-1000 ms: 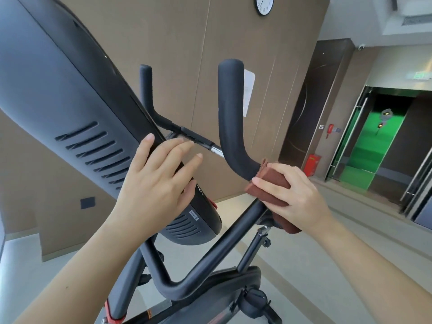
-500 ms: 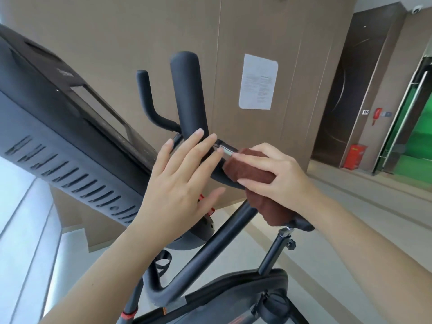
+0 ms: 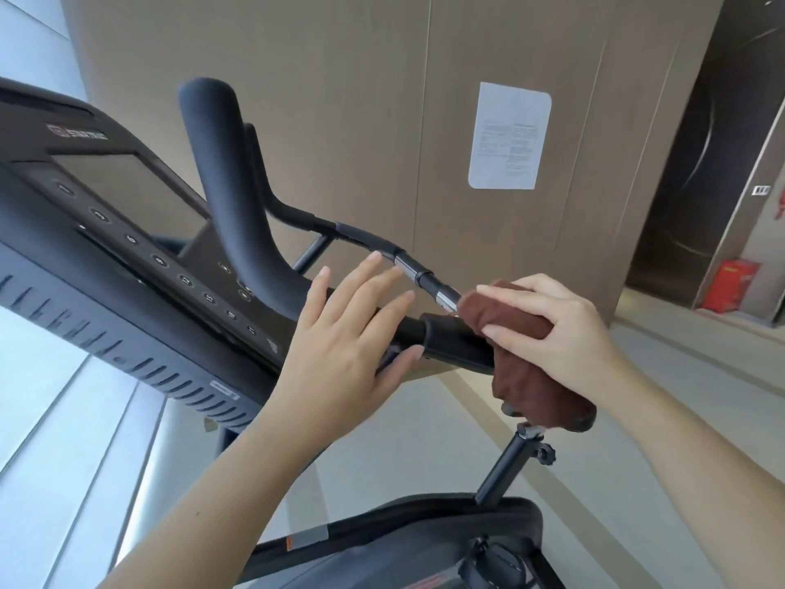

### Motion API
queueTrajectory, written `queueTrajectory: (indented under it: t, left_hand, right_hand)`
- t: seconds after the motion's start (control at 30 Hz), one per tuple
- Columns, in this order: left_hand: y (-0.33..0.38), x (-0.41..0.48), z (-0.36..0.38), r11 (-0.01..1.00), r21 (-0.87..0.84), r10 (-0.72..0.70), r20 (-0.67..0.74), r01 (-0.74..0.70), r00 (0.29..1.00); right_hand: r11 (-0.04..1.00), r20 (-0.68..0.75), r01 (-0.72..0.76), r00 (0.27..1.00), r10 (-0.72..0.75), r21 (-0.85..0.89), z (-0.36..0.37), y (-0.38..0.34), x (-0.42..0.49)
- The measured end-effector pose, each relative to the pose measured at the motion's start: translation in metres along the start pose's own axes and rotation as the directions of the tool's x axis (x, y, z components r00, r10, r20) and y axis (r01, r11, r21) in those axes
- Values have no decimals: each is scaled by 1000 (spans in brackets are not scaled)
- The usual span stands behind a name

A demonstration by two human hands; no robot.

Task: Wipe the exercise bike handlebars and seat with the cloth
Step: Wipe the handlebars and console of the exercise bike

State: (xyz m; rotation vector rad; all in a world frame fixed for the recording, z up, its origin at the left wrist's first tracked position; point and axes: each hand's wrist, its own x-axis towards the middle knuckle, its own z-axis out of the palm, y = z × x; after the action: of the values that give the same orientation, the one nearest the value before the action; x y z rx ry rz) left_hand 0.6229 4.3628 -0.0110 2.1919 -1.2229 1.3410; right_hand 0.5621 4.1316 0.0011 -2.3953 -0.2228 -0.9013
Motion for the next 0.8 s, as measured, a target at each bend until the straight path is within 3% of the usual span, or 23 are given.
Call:
queueTrajectory:
  t: [0.13,0.47,0.63,0.8]
  left_hand:
    - [31,11,12,997,-2,-71,58,72,996]
    - [71,39,48,994,61,-105,272,92,956]
    - [72,54,67,990,116,-105,257,77,961]
    - [70,52,75,974,210,-125,207,81,970]
  right_hand:
    - [999,92,-37,995,35,15,3,24,-9]
    - [993,-72,31,997,-23,115,6,80,-21]
    - [988,-111,-3,994,20,155,5,114,-10]
    - [981,-54,68,997,-59,184,11,134,27]
